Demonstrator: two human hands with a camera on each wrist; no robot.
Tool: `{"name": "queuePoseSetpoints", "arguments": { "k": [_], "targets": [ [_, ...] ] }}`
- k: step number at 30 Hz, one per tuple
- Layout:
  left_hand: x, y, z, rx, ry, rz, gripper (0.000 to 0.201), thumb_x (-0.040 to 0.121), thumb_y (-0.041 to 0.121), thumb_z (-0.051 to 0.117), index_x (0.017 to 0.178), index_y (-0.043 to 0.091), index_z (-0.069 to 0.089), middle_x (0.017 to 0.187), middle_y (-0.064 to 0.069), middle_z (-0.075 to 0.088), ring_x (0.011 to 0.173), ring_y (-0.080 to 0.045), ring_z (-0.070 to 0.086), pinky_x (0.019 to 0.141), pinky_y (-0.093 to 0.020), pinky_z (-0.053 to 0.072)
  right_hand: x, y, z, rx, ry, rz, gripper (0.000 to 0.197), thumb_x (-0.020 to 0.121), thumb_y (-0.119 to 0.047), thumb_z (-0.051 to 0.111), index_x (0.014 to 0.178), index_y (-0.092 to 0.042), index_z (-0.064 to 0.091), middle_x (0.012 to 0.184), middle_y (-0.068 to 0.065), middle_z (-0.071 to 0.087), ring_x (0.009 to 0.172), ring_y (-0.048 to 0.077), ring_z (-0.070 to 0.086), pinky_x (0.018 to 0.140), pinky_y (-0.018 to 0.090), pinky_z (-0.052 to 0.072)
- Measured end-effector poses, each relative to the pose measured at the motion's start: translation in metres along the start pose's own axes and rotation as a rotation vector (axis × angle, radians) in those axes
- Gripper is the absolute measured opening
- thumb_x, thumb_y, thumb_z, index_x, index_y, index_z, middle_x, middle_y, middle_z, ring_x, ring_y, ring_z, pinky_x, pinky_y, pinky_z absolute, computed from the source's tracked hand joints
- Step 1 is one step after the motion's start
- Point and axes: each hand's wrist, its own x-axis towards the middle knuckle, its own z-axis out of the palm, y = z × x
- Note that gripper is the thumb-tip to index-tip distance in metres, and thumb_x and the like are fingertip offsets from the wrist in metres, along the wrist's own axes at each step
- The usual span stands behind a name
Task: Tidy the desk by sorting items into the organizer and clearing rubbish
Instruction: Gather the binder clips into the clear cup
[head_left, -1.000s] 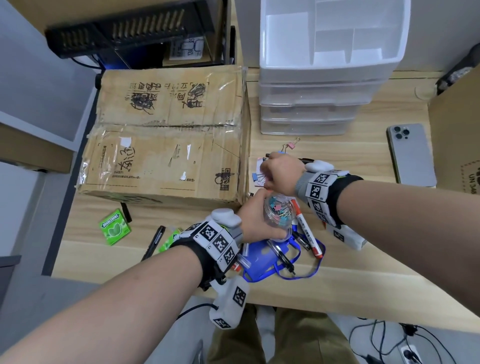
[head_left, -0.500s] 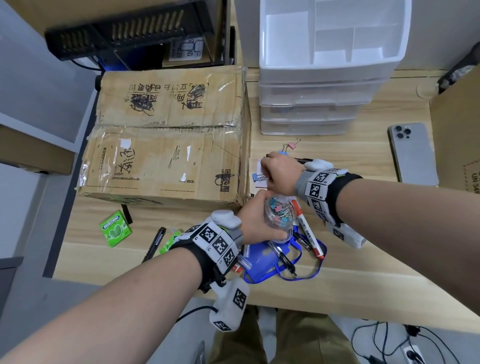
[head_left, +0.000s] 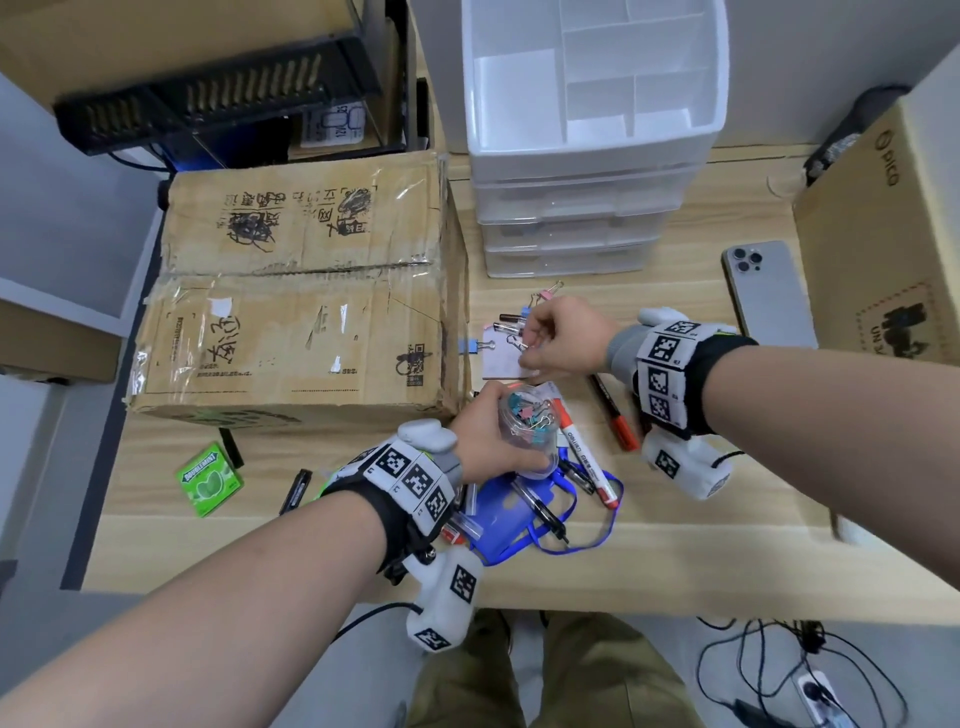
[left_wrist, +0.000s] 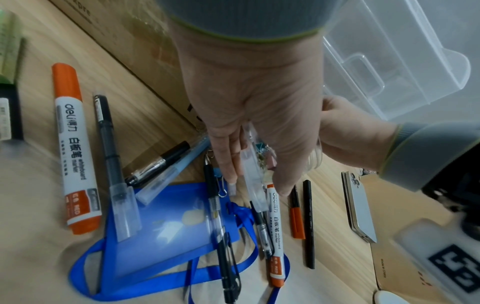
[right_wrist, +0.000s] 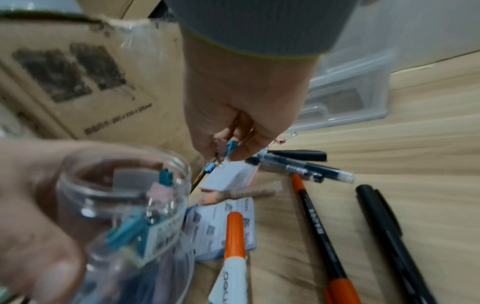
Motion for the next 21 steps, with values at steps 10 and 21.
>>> {"name": "queuePoseSetpoints", "arguments": {
  "k": [10, 21],
  "targets": [
    [-0.007, 0.007, -0.001, 0.053, 0.016, 0.017, 0.079, 0.060, 0.030, 0.094, 0.122, 0.020, 0.045, 0.107, 0.008, 0.065, 0.092, -0.005, 0.065, 0.068, -0.012, 0.046, -0.043, -0.013, -0.023, 0.078, -0.357, -0.040, 0.024, 0.069, -0.021, 0.091, 0.086, -0.015, 0.075, 0.078, -0.003, 0.077, 0.072, 0.005, 0.071, 0.071, 0.019, 0.054],
    [-0.002, -0.003, -0.003, -0.011, 0.010, 0.050, 0.083, 0.053, 0.029, 0.095, 0.119, 0.019, 0.046, 0.109, 0.003, 0.068, 0.098, -0.011, 0.068, 0.090, -0.038, 0.057, -0.019, 0.001, -0.027, 0.073, -0.027, 0.086, 0.014, 0.087, -0.002, 0.061, 0.090, -0.012, 0.070, 0.079, 0.003, 0.070, 0.063, 0.010, 0.066, 0.065, 0.028, 0.056]
  ]
}}
